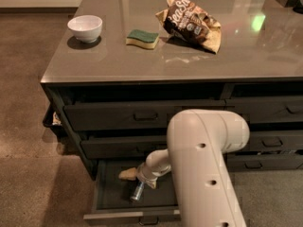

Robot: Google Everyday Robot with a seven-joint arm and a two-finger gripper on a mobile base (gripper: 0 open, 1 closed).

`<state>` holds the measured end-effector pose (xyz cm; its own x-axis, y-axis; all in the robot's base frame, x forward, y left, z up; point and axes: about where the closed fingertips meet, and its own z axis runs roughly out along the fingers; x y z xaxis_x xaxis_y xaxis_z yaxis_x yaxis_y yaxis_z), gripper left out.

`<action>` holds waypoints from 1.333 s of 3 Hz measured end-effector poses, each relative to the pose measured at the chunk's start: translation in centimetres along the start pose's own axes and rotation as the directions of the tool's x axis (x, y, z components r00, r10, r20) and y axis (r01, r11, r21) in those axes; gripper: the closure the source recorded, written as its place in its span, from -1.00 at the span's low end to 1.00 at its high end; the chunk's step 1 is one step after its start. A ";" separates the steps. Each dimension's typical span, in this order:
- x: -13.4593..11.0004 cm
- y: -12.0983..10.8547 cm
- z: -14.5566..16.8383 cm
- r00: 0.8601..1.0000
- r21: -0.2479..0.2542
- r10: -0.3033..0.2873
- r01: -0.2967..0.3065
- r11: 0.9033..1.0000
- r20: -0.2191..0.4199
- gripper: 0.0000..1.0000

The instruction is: Pick redbull can from bottom drawer and place on counter

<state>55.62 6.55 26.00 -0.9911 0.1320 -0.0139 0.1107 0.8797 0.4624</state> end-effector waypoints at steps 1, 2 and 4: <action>-1.1 -1.9 1.7 0.999 0.036 0.034 -0.035 0.999 0.026 -1.00; -1.5 -3.6 3.8 1.000 0.011 0.024 -0.024 1.000 0.001 -1.00; -3.7 -6.3 6.8 0.993 -0.063 -0.033 0.025 0.998 -0.117 -1.00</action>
Offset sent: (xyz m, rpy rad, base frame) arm 0.0350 -0.0323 -0.0699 0.0751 0.0414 0.0127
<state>59.07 3.61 17.15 -0.9960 0.0487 0.0752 0.0807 0.8525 0.5164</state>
